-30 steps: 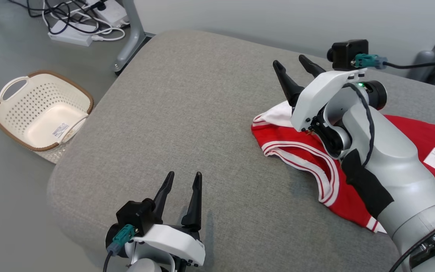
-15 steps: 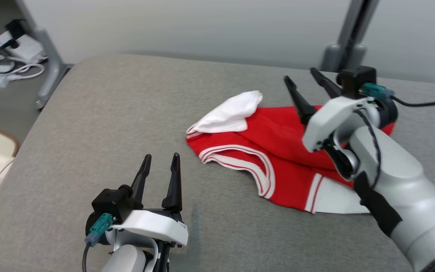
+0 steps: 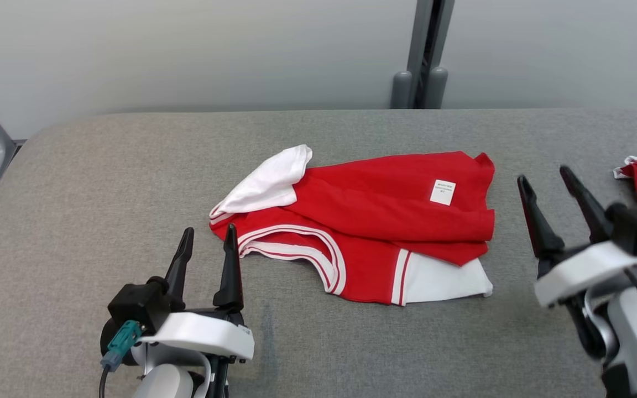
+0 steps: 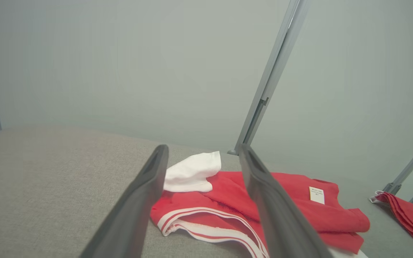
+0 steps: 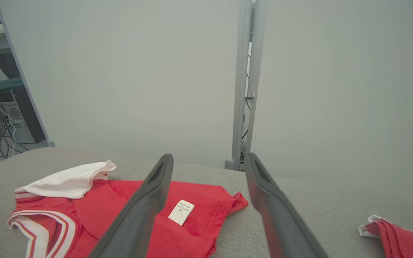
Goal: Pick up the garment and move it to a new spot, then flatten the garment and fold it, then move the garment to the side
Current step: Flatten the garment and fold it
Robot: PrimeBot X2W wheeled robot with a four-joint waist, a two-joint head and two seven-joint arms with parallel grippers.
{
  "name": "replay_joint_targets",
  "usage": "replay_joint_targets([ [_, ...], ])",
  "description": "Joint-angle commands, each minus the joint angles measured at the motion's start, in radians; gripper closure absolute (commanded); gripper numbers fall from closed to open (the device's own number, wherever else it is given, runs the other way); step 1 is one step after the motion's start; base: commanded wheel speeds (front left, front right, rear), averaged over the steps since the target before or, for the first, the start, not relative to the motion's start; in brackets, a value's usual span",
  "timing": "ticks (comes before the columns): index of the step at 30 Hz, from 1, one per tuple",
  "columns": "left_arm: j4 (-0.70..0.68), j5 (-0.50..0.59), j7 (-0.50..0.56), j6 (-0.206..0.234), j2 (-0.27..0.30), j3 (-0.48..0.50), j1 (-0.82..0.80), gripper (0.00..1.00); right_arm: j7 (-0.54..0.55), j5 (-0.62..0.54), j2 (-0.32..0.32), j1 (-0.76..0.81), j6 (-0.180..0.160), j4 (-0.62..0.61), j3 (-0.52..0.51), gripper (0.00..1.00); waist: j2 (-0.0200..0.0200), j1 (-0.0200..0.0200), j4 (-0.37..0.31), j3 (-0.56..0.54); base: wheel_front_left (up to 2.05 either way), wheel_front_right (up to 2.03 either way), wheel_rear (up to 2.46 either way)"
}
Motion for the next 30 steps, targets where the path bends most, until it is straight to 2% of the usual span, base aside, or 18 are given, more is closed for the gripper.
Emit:
replay_joint_targets([
  [1, -0.007, 0.009, -0.004, -0.005, 0.004, 0.011, 0.012, 0.00, -0.005, -0.024, 0.021, 0.053, 0.000, -0.032, -0.038, 0.00, 0.0000, 0.0000, -0.010, -0.002, 0.00, 0.00, 0.00],
  [6, -0.006, 0.024, -0.004, -0.010, 0.004, 0.023, 0.035, 0.00, -0.005, -0.084, 0.098, 0.185, 0.000, -0.103, -0.156, 0.00, 0.0000, 0.0000, -0.019, -0.005, 0.00, 0.00, 0.00],
  [12, 0.007, 0.038, -0.004, -0.020, 0.004, 0.018, 0.034, 0.00, -0.005, -0.130, 0.141, 0.243, 0.000, -0.128, -0.197, 0.00, 0.0000, 0.0000, -0.014, -0.006, 0.00, 0.00, 0.00],
  [18, 0.008, 0.048, -0.004, -0.022, 0.004, 0.004, 0.027, 0.00, 0.013, -0.117, 0.145, 0.225, 0.000, -0.086, -0.210, 0.00, 0.0000, 0.0000, 0.003, 0.003, 0.00, 0.00, 0.00],
  [30, 0.010, 0.056, -0.004, -0.016, 0.004, -0.030, -0.002, 0.00, 0.060, 0.002, 0.131, 0.127, 0.000, 0.053, -0.212, 0.00, 0.0000, 0.0000, 0.072, 0.062, 0.00, 0.00, 0.00],
])
